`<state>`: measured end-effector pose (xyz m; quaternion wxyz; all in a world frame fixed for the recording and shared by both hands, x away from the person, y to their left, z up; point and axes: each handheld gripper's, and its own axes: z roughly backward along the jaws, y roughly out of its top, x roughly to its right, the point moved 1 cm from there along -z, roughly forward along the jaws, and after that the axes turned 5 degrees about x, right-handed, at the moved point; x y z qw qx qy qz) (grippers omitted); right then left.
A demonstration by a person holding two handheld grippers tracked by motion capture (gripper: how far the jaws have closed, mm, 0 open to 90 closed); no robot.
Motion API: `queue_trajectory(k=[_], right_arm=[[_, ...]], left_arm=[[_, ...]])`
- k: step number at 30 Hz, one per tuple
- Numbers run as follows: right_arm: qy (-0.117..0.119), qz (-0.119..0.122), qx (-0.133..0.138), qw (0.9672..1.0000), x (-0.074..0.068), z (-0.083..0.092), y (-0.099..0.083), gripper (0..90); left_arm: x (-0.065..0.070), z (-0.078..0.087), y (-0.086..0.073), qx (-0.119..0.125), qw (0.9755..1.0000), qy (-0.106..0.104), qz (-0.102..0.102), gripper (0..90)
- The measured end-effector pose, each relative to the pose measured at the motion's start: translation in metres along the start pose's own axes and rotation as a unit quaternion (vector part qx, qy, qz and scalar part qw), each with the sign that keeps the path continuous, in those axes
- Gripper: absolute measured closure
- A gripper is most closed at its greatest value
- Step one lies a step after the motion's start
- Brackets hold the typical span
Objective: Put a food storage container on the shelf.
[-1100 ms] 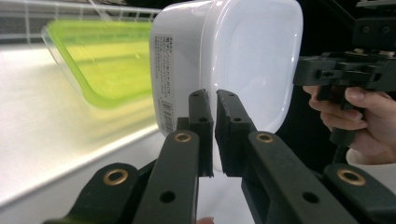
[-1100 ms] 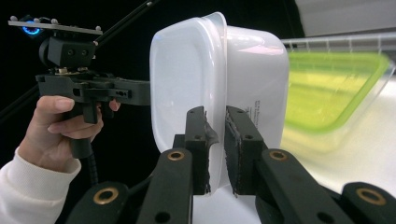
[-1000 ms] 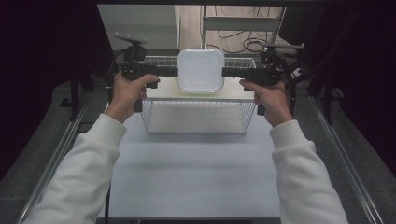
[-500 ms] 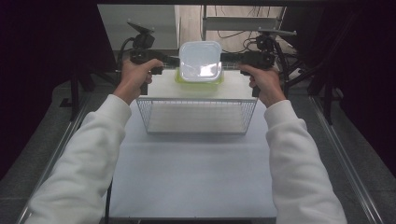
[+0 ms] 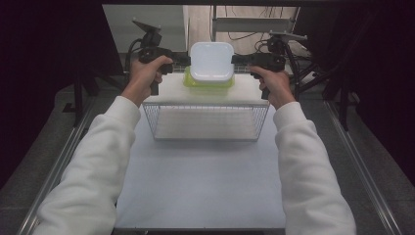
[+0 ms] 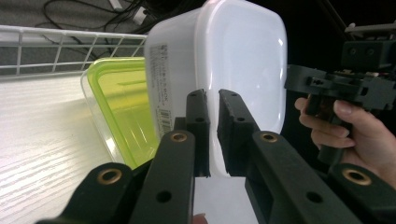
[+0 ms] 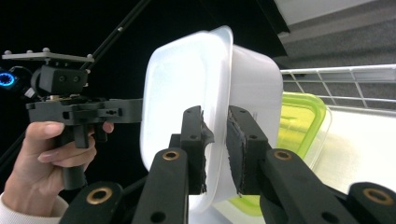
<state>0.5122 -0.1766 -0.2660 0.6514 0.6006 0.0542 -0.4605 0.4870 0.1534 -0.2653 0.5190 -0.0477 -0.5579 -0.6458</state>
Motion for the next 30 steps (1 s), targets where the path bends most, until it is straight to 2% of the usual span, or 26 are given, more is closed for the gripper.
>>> queue_trajectory(k=[1,6,8,9,11,17,21,23,24,25,26,27,30], right_arm=[[-0.007,-0.008,-0.005,0.9999,0.003,-0.004,0.002,75.1],[-0.010,-0.024,-0.007,0.9996,0.008,-0.010,0.006,73.1],[-0.009,-0.041,-0.009,0.9991,0.012,-0.012,0.006,71.6],[-0.019,-0.049,-0.015,0.9985,0.016,-0.014,0.006,71.2],[-0.010,-0.065,-0.009,0.9978,0.020,-0.014,0.006,71.7],[-0.011,-0.074,-0.004,0.9972,0.022,-0.015,0.007,71.9],[-0.009,-0.075,-0.005,0.9971,0.022,-0.014,0.007,71.7],[-0.007,-0.072,-0.004,0.9974,0.022,-0.014,0.006,71.7],[-0.007,-0.072,-0.004,0.9974,0.022,-0.014,0.006,71.7],[-0.005,-0.065,0.003,0.9979,0.020,-0.012,0.006,69.1],[-0.005,-0.065,0.003,0.9979,0.020,-0.012,0.006,69.1],[-0.004,-0.060,0.007,0.9982,0.018,-0.010,0.006,66.9],[-0.011,-0.032,0.016,0.9993,0.010,-0.002,0.006,61.6]], left_arm=[[-0.002,-0.001,0.001,0.001,1.0000,-0.002,0.006,81.8],[-0.010,-0.006,0.007,0.003,0.9994,-0.010,0.032,81.5],[-0.014,-0.009,0.009,0.001,0.9990,-0.013,0.043,81.4],[-0.016,-0.010,0.010,-0.003,0.9988,-0.016,0.045,81.0],[-0.020,-0.013,0.012,-0.003,0.9979,-0.027,0.059,81.2],[-0.023,-0.015,0.013,0.002,0.9969,-0.033,0.072,81.3],[-0.022,-0.015,0.013,0.001,0.9976,-0.027,0.063,80.7],[-0.021,-0.016,0.012,0.000,0.9980,-0.024,0.059,73.5],[-0.020,-0.016,0.011,0.002,0.9984,-0.021,0.052,73.5],[-0.018,-0.015,0.010,0.010,0.9993,-0.012,0.034,70.7],[-0.018,-0.015,0.010,0.010,0.9993,-0.012,0.034,68.7],[-0.017,-0.013,0.009,0.014,0.9996,-0.007,0.024,68.7],[-0.012,-0.008,0.006,0.025,0.9997,-0.008,0.004,60.6]])
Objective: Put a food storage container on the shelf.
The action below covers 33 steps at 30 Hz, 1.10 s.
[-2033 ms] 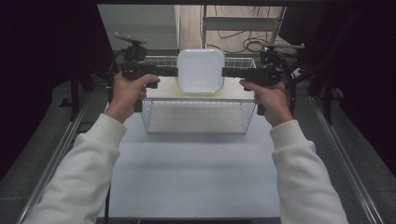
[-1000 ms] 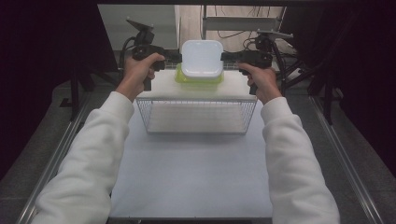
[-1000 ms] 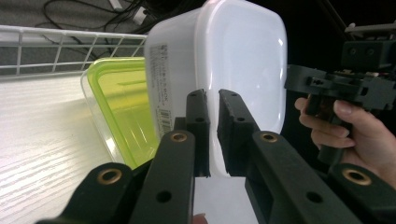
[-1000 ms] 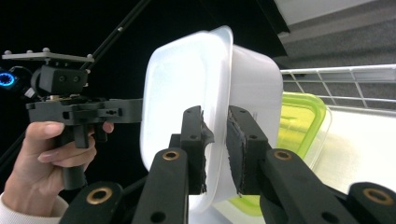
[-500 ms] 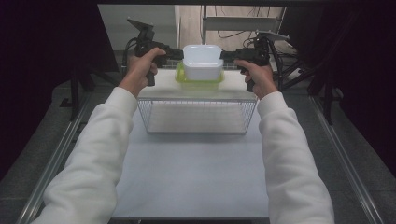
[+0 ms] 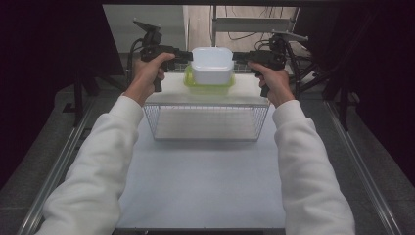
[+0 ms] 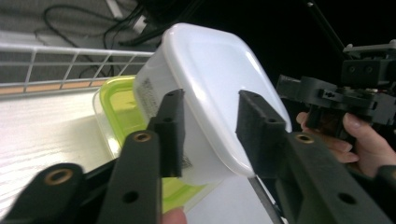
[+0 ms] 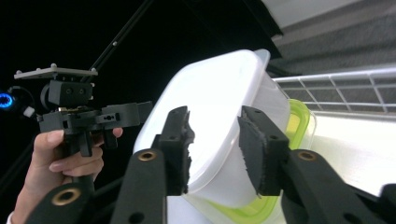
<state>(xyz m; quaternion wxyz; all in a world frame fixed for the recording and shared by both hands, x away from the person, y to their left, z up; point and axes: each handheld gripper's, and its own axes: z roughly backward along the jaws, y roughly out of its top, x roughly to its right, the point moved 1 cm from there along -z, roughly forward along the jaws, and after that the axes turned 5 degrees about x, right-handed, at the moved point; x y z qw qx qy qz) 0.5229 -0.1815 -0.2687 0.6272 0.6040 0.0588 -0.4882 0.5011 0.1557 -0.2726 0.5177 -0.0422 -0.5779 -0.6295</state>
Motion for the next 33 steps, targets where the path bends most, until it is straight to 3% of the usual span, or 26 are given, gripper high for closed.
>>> queue_trajectory(k=[1,3,5,7,12,13,22,24,27,28,29,30,33], right_arm=[[-0.001,0.025,0.002,0.9997,-0.008,0.008,-0.001,58.4],[-0.002,0.047,0.000,0.9989,-0.014,0.015,-0.004,55.8],[-0.003,0.057,-0.001,0.9984,-0.017,0.019,-0.005,54.5],[-0.012,0.092,-0.004,0.9957,-0.022,0.031,-0.014,50.4],[-0.021,0.119,-0.010,0.9927,-0.022,0.048,-0.032,46.6],[-0.023,0.134,-0.009,0.9907,-0.020,0.056,-0.041,44.8],[-0.034,0.154,-0.010,0.9875,-0.008,0.093,-0.081,39.9],[-0.041,0.165,-0.009,0.9854,-0.005,0.105,-0.094,39.3],[-0.044,0.175,-0.011,0.9835,-0.003,0.112,-0.108,38.6],[-0.043,0.183,-0.014,0.9820,0.001,0.117,-0.124,37.6],[-0.042,0.186,-0.015,0.9815,0.002,0.119,-0.130,37.2],[-0.042,0.186,-0.015,0.9815,0.002,0.119,-0.130,37.2],[-0.044,0.190,-0.020,0.9806,0.010,0.124,-0.154,35.5]], left_arm=[[0.004,0.004,-0.004,-0.001,0.9999,0.003,-0.016,55.7],[0.007,0.010,-0.009,0.003,0.9996,0.008,-0.028,52.2],[0.008,0.015,-0.012,0.006,0.9994,0.006,-0.034,50.7],[0.010,0.021,-0.017,0.013,0.9991,0.009,-0.039,46.1],[0.017,0.040,-0.040,0.014,0.9976,0.014,-0.066,41.3],[0.019,0.045,-0.049,0.008,0.9968,0.019,-0.078,39.8],[0.024,0.065,-0.091,0.004,0.9946,0.018,-0.102,33.0],[0.025,0.071,-0.103,0.005,0.9932,0.021,-0.115,32.5],[0.025,0.079,-0.127,0.001,0.9910,0.021,-0.132,32.2],[0.023,0.082,-0.141,0.001,0.9901,0.024,-0.138,31.8],[0.023,0.082,-0.141,0.001,0.9901,0.024,-0.138,31.7],[0.021,0.084,-0.148,-0.001,0.9900,0.024,-0.139,31.7],[0.014,0.087,-0.175,-0.009,0.9899,0.028,-0.139,30.9]])
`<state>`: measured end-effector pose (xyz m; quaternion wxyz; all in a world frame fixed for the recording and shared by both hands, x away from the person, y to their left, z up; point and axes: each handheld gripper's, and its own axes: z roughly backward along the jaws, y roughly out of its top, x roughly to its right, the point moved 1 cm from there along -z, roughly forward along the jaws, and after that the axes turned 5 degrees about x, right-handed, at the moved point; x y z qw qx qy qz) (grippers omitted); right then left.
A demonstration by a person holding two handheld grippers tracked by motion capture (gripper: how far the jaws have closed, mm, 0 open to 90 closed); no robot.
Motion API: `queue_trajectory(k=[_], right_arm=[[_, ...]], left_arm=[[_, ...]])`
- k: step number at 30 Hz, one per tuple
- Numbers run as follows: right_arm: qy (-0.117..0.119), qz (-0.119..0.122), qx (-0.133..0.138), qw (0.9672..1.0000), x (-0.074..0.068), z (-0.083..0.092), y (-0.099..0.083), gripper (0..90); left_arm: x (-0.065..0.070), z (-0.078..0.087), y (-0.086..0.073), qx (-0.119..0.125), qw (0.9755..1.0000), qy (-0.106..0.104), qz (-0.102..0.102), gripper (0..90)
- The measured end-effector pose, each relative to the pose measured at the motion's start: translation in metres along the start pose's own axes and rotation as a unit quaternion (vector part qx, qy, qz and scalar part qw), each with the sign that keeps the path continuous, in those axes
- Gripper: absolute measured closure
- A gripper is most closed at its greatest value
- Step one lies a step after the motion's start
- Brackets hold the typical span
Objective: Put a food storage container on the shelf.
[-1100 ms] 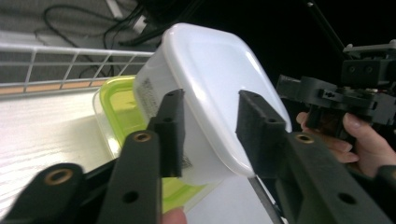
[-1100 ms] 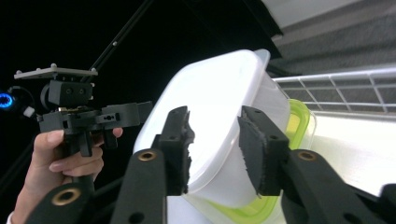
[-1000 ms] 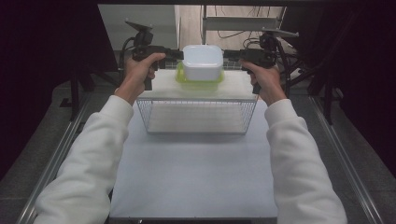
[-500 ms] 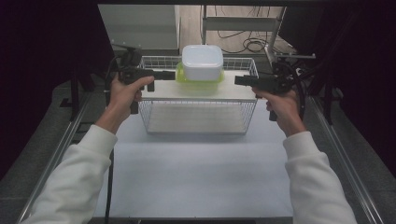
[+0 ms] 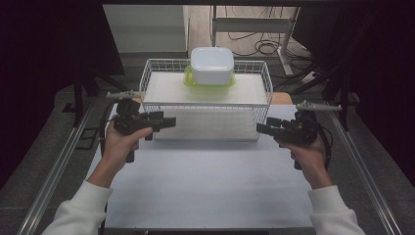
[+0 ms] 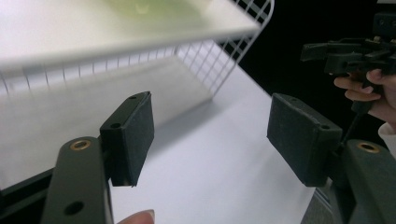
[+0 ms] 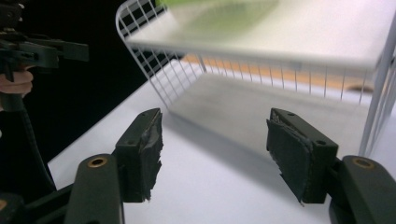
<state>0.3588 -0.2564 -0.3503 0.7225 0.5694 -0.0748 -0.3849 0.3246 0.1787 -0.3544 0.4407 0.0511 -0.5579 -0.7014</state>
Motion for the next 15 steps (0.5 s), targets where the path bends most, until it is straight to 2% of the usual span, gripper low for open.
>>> queue_trajectory(k=[1,2,3,5,6,8,11,15], right_arm=[[-0.001,-0.001,-0.002,1.0000,0.000,0.001,-0.012,35.0],[-0.003,-0.004,-0.012,0.9999,0.001,0.001,-0.031,33.5],[-0.003,-0.004,-0.012,0.9999,0.001,0.001,-0.031,33.5],[-0.010,-0.004,-0.024,0.9997,0.002,-0.001,-0.049,32.1],[-0.016,-0.005,-0.036,0.9992,0.004,-0.002,-0.062,31.0],[-0.017,-0.012,-0.039,0.9990,0.005,-0.004,-0.075,29.5],[-0.021,-0.015,-0.039,0.9989,0.007,-0.005,-0.083,27.4],[-0.031,-0.011,-0.029,0.9990,0.007,-0.003,-0.082,24.5]], left_arm=[[-0.001,0.000,-0.009,-0.003,1.0000,0.002,0.000,30.5],[-0.002,-0.002,-0.026,-0.014,0.9999,0.009,0.001,30.0],[-0.002,-0.002,-0.026,-0.014,0.9999,0.009,0.001,29.8],[-0.006,-0.005,-0.049,-0.031,0.9995,0.011,0.005,29.5],[-0.008,-0.006,-0.056,-0.036,0.9993,0.012,0.006,29.1],[-0.010,-0.008,-0.067,-0.040,0.9990,0.014,0.012,28.3],[-0.013,-0.010,-0.072,-0.055,0.9982,0.022,0.008,27.3],[-0.014,-0.011,-0.072,-0.050,0.9983,0.029,0.004,26.7]])
